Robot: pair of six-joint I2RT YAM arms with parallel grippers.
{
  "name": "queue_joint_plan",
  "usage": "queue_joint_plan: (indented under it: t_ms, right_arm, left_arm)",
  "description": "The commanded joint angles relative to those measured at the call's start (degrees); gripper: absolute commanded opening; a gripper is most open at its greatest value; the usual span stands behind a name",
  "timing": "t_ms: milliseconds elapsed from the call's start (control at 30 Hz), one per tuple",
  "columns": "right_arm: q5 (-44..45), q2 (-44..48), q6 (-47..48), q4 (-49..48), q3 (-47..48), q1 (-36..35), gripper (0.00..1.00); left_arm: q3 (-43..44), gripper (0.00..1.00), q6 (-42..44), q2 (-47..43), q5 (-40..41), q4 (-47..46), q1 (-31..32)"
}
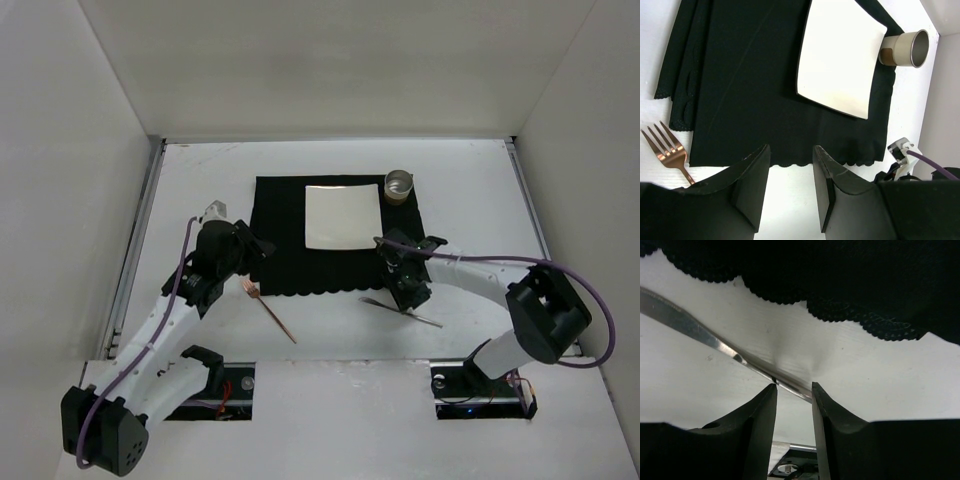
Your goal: Set the dinner table for one person
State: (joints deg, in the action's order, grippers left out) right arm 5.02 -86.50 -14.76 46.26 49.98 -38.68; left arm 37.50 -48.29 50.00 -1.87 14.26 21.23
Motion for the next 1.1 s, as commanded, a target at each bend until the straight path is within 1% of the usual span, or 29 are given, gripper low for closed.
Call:
queue_joint_plan:
  t_ms: [0, 267, 400, 533, 733, 1067]
  right_arm:
    - [-3.25, 2.21, 0.17, -0.29, -1.28, -0.39, 0.4]
    - [-2.56, -1.13, 0.88, -0.82, -0.5, -0.83, 0.39]
    - [-1.06, -2.26, 0.96, 0.05, 0.21, 0.58, 0.34]
    - [-0.45, -3.24, 0.97, 1.02, 0.82, 0.31, 0.33]
    - [-0.45, -3.24, 0.97, 1.02, 0.82, 0.31, 0.33]
    - [-0.45, -3.24, 0.97, 1.02, 0.82, 0.31, 0.33]
  left_arm:
    - [-1.02, 0.37, -0.4, -1.39, -4.99, 0.24, -0.54]
    - [-1.28, 0.37, -0.49, -1.57, -5.16, -0.02, -0.54]
    - [-1.9, 0.37, -0.92, -2.36, -5.16, -0.02, -0.54]
    - [-2.78, 0.37, -1.54, -3.5, -5.16, -0.55, -1.33]
    - [-5.32, 0.37, -3.12, -4.56, -5.86, -2.22, -2.03]
    - [-4.8, 0.37, -3.56, -4.56, -6.04, -0.99, -2.56]
